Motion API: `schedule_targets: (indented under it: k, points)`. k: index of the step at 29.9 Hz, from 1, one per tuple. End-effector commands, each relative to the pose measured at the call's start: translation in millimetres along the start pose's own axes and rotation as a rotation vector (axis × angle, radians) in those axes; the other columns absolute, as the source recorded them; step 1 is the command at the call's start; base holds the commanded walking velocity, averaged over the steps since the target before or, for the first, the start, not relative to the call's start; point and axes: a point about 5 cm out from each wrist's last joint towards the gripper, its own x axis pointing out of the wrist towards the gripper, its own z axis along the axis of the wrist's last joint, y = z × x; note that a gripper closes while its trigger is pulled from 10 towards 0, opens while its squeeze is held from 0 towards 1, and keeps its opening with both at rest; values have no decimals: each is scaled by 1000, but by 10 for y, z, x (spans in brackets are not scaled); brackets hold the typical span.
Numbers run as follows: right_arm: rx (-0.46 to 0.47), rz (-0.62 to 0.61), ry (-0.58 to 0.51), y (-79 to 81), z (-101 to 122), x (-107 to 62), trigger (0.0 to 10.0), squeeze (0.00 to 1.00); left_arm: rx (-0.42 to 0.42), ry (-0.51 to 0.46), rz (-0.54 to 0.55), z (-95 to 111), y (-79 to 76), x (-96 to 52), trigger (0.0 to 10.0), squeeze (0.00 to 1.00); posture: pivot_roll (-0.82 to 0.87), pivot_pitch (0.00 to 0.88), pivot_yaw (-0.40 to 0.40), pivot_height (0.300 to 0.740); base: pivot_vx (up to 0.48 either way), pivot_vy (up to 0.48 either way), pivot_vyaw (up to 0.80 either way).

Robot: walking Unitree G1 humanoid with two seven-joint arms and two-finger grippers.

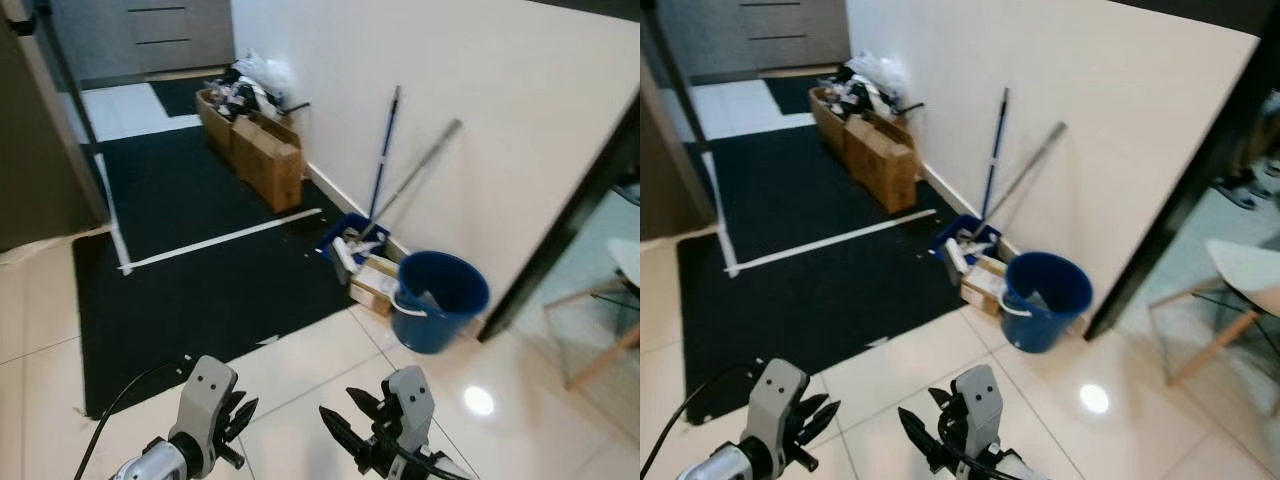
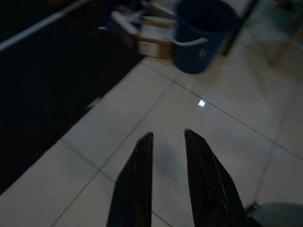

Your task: Setting the table

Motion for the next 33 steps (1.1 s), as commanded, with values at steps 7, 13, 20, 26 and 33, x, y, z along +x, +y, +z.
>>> schedule_targets:
  k: [7, 13, 20, 26, 33]
  points:
    - [27, 54, -1, 74, 3, 3, 10000, 0, -29, 9, 82, 5, 72, -87, 10000, 0, 74, 111, 37, 740, 0, 0, 787]
    - [33, 80, -4, 111, 16, 14, 10000, 0, -28, 5, 89, 44, 52, -101, 10000, 0, 76, 111, 41, 740, 0, 0, 781]
    - [35, 96, -9, 136, 36, 26, 10000, 0, -33, 9, 80, 90, 33, -95, 10000, 0, 77, 112, 50, 740, 0, 0, 781]
    - [39, 93, -9, 133, 33, 30, 10000, 0, -26, 18, 77, 116, 50, -87, 10000, 0, 78, 112, 57, 740, 0, 0, 781]
    - [39, 90, -9, 138, 38, 27, 10000, 0, -24, 26, 74, 142, 54, -83, 10000, 0, 76, 112, 61, 740, 0, 0, 781]
